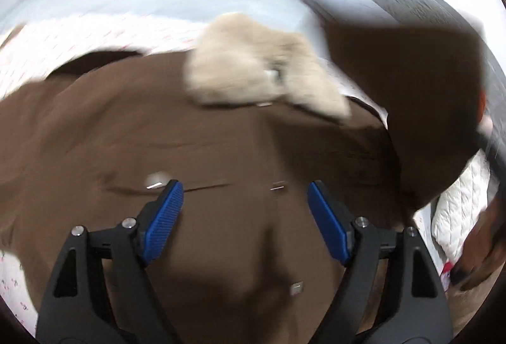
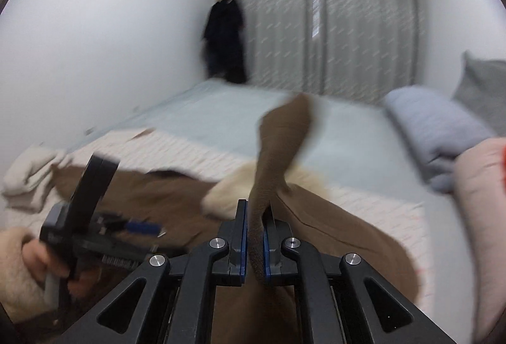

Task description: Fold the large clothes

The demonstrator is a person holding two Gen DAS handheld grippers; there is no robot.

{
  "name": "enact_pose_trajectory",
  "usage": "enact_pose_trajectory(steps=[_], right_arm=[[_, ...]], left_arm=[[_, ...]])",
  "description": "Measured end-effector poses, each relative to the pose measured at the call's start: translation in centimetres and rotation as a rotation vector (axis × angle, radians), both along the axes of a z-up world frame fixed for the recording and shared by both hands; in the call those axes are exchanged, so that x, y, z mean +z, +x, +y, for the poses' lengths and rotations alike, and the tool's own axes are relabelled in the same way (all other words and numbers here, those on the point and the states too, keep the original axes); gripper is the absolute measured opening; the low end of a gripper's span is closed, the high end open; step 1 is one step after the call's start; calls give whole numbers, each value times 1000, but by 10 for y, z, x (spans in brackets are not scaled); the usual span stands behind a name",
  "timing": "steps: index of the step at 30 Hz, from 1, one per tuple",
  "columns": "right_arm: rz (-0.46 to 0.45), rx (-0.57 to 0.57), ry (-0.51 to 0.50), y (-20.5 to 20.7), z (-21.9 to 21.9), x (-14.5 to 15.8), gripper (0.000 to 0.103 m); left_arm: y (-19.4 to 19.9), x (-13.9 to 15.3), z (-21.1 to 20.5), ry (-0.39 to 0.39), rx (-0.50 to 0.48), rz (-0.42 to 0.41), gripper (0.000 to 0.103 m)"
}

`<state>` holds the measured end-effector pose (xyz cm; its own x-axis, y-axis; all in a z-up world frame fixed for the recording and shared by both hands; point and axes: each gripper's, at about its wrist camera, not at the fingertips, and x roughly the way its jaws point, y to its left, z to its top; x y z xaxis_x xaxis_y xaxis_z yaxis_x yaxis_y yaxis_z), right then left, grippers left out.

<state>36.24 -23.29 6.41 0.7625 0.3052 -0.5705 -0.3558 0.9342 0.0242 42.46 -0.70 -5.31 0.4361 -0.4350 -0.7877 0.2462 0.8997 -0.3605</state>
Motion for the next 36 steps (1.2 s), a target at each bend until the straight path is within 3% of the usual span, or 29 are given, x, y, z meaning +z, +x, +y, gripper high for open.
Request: enact_pose_trajectory(steps=[3,5,8,13,16,18,19,20,22,26,28,31,33,34,36], right_arm=[[286,185,66,19,35,-50,29],[366,221,61,22,42,-63,45],[332,188,76,20,21,-54,63],[286,-23,156,25,-68,-38,71],[280,-148,205,14,-112,-38,73],[285,-214,224,11,-139,-42,74],[289,-243,222,8,-150,-43,75],[292,-272,216,5,-161,-46,78],[291,-330,206,1,-182,-50,81],[300,-434,298,3,-230,-67,82],[307,-464,356,6,-247,-79,82],[330,-509,424,21,-264,-106,82],[372,-533,494,37,-273,-128,80],[397,-534,540,44,-276,-139,76],[447,-532,625,61,-278,-159,32]], left_arm=[[1,-15,23,-27,24,45,81],[1,-20,21,-55,18,59,81],[1,-20,15,-97,-20,65,81],[24,-15,-36,-73,-128,-15,81],[54,-36,-62,-29,-119,56,79],[64,-43,-74,36,-89,46,65],[66,-43,-81,41,-100,46,35],[65,-43,-84,18,-120,67,14],[57,-31,-90,-8,-120,26,11],[22,18,-75,-131,-86,-131,10],[10,33,-60,-127,-35,-197,10],[18,15,-52,7,32,-166,11],[30,-10,-54,61,32,-93,12],[33,-20,-55,82,35,-81,12],[35,-31,-58,97,35,-93,12]])
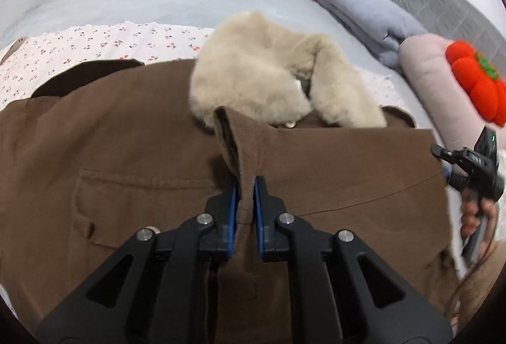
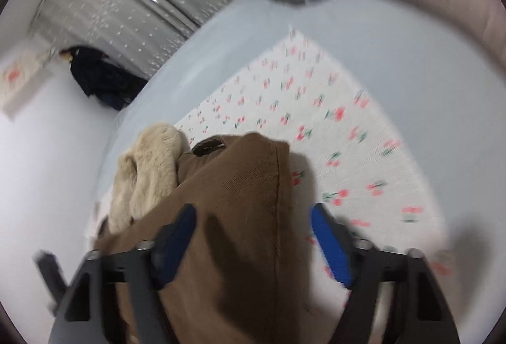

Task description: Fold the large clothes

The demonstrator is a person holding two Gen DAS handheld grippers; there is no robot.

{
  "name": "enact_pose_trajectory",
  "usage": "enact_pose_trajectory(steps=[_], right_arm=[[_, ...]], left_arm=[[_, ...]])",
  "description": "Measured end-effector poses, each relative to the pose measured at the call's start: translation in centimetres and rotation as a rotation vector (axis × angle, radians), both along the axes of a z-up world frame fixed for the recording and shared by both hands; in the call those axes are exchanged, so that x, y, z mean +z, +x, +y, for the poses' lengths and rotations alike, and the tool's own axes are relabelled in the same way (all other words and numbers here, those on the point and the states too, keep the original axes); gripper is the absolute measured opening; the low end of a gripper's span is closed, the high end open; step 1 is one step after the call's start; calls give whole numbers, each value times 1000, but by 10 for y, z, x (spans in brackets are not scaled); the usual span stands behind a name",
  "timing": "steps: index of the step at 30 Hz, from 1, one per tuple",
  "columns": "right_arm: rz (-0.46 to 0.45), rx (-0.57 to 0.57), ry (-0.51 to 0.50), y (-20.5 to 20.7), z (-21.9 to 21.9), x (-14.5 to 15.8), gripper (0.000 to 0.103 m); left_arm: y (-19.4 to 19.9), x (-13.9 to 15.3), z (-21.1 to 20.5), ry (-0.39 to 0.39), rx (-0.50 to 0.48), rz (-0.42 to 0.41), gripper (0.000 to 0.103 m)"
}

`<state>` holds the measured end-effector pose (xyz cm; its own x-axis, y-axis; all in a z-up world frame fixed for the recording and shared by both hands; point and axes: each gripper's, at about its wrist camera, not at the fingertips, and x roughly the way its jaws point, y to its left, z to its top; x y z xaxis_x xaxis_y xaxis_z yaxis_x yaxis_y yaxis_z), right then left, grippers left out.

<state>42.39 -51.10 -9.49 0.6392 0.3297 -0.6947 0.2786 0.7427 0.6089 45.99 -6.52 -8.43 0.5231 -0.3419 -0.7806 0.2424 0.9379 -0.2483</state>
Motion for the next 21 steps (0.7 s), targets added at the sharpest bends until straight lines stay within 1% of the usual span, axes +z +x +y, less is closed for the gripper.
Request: enact_pose_trajectory(steps=[1,2,3,4,5,6,7,8,9,10,11,12,14,15,16,17,18,19,20,21], right_arm=[[10,-13,14,6,1,-5,16],[4,-50,-27,8,4,0,10],[-41,-54,-71,6,8,9,10],[-106,-58,-147,4,13,21,9],[-103,-85,-243,4,15,25,9],[-25,-106,-322,12,16,15,9],[20,-102,-329,16,15,7,12],[45,-99,-329,17,14,1,18],[49,-110,-350,15,16,4,24],[47,-115,-381,11,19,10,30],[39,-107,-429,6,25,20,30],[28,-92,-467,3,31,28,31],[-1,-60,-556,-11,51,51,37],[-23,-47,-573,-17,58,58,39],[-48,-30,-583,-25,67,64,45],[-60,-10,-591,-31,75,68,47],[-59,12,-600,-35,86,67,48],[-50,37,-607,-37,97,62,48],[-36,60,-609,-40,105,57,52],[-6,83,-599,-39,111,44,56]], left_arm=[[0,0,-3,-13,2,-12,12],[-3,2,-2,-39,4,-42,12],[-4,3,-3,-60,-2,-62,12],[-5,0,-6,-67,-10,-65,13],[-4,-6,-13,-34,-11,-57,17],[-1,-18,-23,44,-18,-44,20],[0,-23,-25,64,-21,-43,22],[-1,-20,-24,61,-16,-53,22],[-2,-16,-22,53,-10,-55,26],[-5,-8,-17,66,16,-65,41],[-7,-2,-13,75,34,-76,51],[-12,5,-8,71,49,-103,53],[-22,16,-1,54,52,-156,56],[-26,19,0,46,47,-172,58],[-28,17,-1,41,35,-173,60],[-29,13,-2,45,21,-156,60],[-26,3,-5,47,6,-118,60],[-16,-16,-4,44,-6,-45,61],[-14,-26,-2,40,-8,-22,61],[-15,-27,3,7,-6,-46,61]])
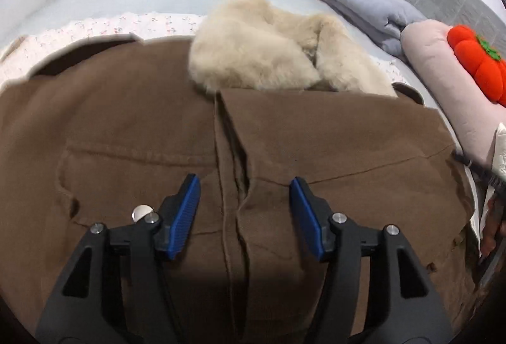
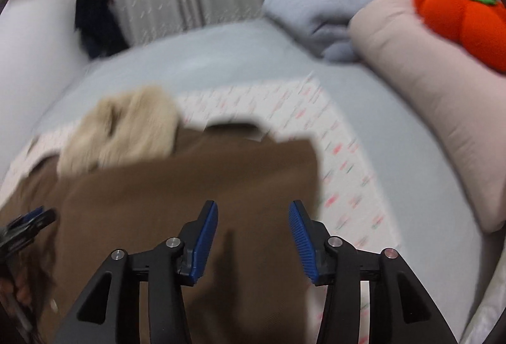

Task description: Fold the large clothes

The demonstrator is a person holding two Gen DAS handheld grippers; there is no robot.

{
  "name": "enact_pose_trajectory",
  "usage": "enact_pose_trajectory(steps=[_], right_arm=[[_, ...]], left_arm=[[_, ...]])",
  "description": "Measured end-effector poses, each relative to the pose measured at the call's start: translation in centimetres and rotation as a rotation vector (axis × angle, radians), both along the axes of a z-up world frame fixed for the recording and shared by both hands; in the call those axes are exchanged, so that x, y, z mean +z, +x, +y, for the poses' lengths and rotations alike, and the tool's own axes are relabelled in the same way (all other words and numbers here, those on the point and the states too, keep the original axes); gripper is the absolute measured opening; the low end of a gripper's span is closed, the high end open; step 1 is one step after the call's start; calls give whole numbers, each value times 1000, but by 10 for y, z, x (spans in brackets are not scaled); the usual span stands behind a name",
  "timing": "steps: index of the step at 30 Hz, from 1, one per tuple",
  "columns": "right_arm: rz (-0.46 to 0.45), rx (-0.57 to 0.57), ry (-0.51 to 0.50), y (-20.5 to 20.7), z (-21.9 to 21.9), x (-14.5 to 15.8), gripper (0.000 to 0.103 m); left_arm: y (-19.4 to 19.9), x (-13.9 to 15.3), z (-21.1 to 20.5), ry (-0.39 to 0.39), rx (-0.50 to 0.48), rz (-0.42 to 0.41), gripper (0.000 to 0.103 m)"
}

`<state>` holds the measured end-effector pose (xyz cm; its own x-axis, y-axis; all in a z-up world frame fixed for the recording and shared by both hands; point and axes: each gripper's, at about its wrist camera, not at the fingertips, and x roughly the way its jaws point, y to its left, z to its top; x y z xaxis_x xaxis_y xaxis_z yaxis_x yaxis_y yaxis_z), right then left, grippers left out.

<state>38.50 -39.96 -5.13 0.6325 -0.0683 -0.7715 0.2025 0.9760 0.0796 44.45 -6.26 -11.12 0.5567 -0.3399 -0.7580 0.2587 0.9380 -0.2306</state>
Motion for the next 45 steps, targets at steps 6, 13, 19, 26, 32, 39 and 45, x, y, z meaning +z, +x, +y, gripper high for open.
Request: enact_pose_trajectory(steps=[6,13,19,26,32,39,45], right_arm=[[108,2,-65,-5,19,-24,63],[59,45,3,-52,50,38,83],[58,155,19,-75,106,69,85],[52,172,6,-90,141,67,88],[89,160,27,-85,140,43,88],[104,163,70,-81,139,33,88],[107,135,99,-80,124,29,88]], left_arm=[[-16,41,45,-87,85,62,74],[-54,80,150,69,363,-38,91],[-71,85,240,105,649,32,92],[-79,68,334,69,834,97,93],[-76,22,400,-57,971,147,93],[-81,-10,441,-250,1023,-27,74],[-68,11,457,-317,1007,-139,6]])
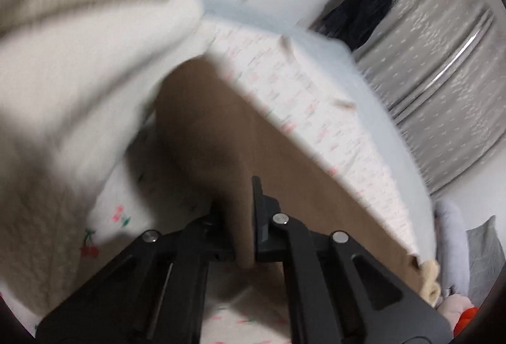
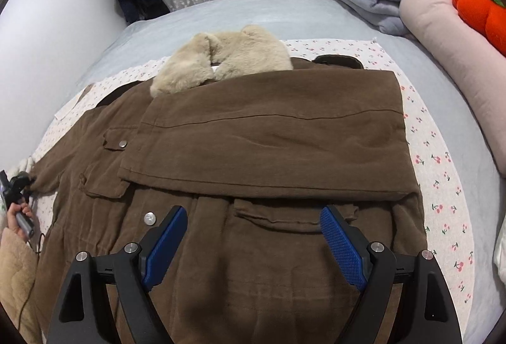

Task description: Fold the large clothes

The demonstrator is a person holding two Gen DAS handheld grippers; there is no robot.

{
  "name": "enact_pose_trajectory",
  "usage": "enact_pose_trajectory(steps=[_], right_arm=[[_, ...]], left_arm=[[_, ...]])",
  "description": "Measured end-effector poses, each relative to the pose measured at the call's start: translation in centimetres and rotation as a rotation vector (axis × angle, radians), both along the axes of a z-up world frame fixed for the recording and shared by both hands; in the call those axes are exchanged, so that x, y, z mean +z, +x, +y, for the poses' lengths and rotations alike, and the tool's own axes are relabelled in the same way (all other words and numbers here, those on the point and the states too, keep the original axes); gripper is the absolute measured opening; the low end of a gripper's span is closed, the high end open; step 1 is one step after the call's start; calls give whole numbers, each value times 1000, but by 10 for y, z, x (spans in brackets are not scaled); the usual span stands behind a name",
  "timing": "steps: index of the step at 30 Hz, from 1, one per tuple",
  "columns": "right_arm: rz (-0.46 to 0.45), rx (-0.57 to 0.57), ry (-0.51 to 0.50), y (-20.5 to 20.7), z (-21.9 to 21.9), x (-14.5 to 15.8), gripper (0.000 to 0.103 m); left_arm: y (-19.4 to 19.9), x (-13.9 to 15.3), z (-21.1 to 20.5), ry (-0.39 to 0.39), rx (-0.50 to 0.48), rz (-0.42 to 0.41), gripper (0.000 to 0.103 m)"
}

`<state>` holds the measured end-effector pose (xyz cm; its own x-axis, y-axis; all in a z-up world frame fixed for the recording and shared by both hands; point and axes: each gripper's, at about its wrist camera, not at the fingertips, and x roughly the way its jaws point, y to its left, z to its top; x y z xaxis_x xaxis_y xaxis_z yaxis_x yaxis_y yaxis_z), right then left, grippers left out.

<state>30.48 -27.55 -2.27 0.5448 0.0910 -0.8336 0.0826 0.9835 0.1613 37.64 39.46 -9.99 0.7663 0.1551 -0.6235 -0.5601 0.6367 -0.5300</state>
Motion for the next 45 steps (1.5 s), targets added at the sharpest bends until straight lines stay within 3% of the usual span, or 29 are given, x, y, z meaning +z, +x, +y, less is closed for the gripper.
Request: enact_pose_trajectory(steps=[3,8,12,19,25,29,31,33,34,35,36,37,38,40,42,45], right_arm=[[-2,-15,15,1,-7,0,88],[-30,-26,83,0,-17,8,88],[-69,-34,109,-4,-24,20,88],[-102,-52,162,-5,-35,31,88],[-115,-74,190,-2,-47,30,88],[-111,-96,210,1,-58,23,88],[-108,-106,217,2,-63,20,88],[-98,-117,227,2,-67,16,88],[-93,-123,231,3,-69,14,88],[-87,-130,232,3,-71,12,88],[-80,-137,231,3,-72,10,88],[-75,-140,232,3,-73,10,88],[-73,-141,237,3,-73,10,88],[-75,-132,246,3,-73,11,88],[-74,-122,259,7,-73,12,88],[-47,-98,327,23,-70,9,88]], left_arm=[[0,53,-34,134,-67,-107,6],[7,128,-97,202,-208,-259,5],[18,178,-175,268,-375,-344,5],[26,213,-312,327,-677,-381,6],[18,184,-437,359,-933,-325,6],[14,134,-497,340,-1058,-227,7],[15,100,-521,323,-1135,-131,9],[15,55,-543,334,-1242,25,19],[13,40,-555,351,-1285,99,29],[10,17,-563,384,-1336,216,32],[4,10,-566,422,-1348,248,32],[-8,10,-565,474,-1351,216,35],[-16,18,-561,488,-1363,182,47],[-29,36,-544,440,-1400,142,66],[-36,58,-523,408,-1406,80,68],[-37,88,-491,499,-1302,17,71]])
